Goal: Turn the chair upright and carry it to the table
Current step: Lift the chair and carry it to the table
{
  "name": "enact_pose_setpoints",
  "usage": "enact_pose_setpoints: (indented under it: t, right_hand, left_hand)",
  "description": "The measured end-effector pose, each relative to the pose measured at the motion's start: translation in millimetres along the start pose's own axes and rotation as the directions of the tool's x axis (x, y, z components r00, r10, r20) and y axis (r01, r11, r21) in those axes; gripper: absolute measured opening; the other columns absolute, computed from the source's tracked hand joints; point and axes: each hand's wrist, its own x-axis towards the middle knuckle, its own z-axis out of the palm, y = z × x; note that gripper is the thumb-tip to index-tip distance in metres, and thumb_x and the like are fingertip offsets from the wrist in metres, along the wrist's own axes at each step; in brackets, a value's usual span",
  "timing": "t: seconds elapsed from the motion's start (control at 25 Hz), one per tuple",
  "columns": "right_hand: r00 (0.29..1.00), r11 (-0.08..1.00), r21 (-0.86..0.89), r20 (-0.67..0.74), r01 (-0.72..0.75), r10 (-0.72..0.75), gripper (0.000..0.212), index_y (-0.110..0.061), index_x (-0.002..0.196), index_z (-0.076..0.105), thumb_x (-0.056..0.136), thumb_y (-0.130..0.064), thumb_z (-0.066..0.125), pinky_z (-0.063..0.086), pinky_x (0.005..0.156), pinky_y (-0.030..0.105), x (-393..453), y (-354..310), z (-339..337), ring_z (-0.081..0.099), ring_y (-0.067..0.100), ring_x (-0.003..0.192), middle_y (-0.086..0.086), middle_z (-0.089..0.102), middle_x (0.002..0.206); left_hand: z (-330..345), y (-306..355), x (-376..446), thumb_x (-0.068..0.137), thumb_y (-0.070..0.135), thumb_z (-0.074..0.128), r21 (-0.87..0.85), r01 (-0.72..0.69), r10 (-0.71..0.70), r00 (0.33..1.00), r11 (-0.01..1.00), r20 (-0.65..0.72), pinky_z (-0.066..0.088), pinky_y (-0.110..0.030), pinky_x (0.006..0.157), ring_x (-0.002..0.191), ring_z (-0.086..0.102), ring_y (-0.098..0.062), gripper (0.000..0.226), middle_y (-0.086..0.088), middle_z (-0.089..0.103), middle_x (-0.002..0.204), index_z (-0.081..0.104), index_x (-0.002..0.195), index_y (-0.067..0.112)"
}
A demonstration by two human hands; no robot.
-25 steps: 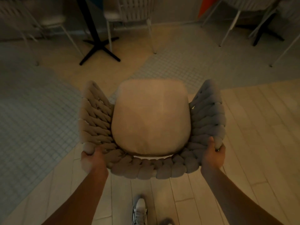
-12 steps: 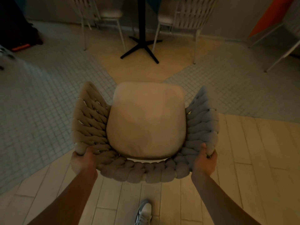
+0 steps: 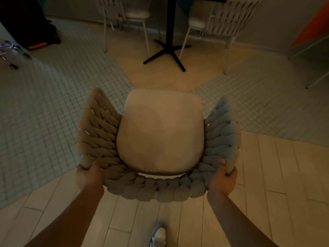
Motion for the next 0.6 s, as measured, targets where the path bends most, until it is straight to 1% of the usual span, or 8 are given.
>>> enact_pose_setpoints:
  t: [0.16, 0.2, 0.32, 0.52, 0.6]
  right_hand:
    - [1.000, 1.000, -0.014, 0.021, 0.001, -0.001, 0.049, -0.018, 0.137, 0.051, 0.093, -0.040, 0.057, 0.049, 0.097, 0.052, 13, -12, 22, 0.057, 0.032, 0.118, 0.012, 0.060, 0.131]
    - [1.000, 1.000, -0.012, 0.021, 0.000, 0.000, 0.049, -0.017, 0.137, 0.050, 0.094, -0.039, 0.057, 0.049, 0.097, 0.051, 14, -16, 27, 0.057, 0.033, 0.118, 0.012, 0.060, 0.131]
    - [1.000, 1.000, -0.018, 0.003, 0.014, -0.014, 0.050, -0.015, 0.138, 0.050, 0.094, -0.038, 0.057, 0.049, 0.097, 0.048, 24, -27, 51, 0.057, 0.033, 0.118, 0.013, 0.061, 0.131]
    - [1.000, 0.999, -0.044, 0.002, 0.014, -0.014, 0.050, -0.017, 0.139, 0.049, 0.094, -0.040, 0.056, 0.048, 0.097, 0.053, 38, -41, 92, 0.056, 0.035, 0.120, 0.014, 0.059, 0.133]
    - [1.000, 0.998, -0.054, -0.008, 0.011, -0.012, 0.049, -0.017, 0.137, 0.051, 0.094, -0.040, 0.056, 0.049, 0.096, 0.053, 47, -49, 110, 0.056, 0.035, 0.118, 0.014, 0.060, 0.131]
  left_hand:
    - [16, 12, 12, 0.078, 0.030, 0.062, 0.020, -0.011, 0.010, 1.000, 1.000, 0.019, 0.054, -0.056, 0.081, 0.097, 0.064, -0.041, 0.038, -0.023, 0.066, 0.108, 0.060, 0.107, 0.006]
    - [20, 15, 14, 0.078, 0.031, 0.062, 0.016, -0.009, 0.009, 1.000, 1.000, 0.021, 0.054, -0.055, 0.081, 0.097, 0.064, -0.041, 0.039, -0.023, 0.066, 0.108, 0.060, 0.108, 0.006]
    - [37, 32, 27, 0.081, 0.029, 0.061, -0.017, -0.012, 0.013, 1.000, 1.000, 0.020, 0.053, -0.046, 0.076, 0.096, 0.063, -0.038, 0.036, -0.021, 0.065, 0.108, 0.059, 0.110, 0.007]
    - [66, 60, 53, 0.082, 0.025, 0.062, 0.013, -0.028, 0.027, 1.000, 1.000, 0.012, 0.047, -0.041, 0.070, 0.096, 0.063, -0.039, 0.036, -0.023, 0.065, 0.108, 0.060, 0.109, 0.003]
    - [80, 73, 62, 0.083, 0.028, 0.061, 0.043, -0.030, 0.030, 0.999, 0.999, 0.012, 0.047, -0.042, 0.069, 0.095, 0.063, -0.040, 0.036, -0.022, 0.066, 0.106, 0.060, 0.111, 0.005]
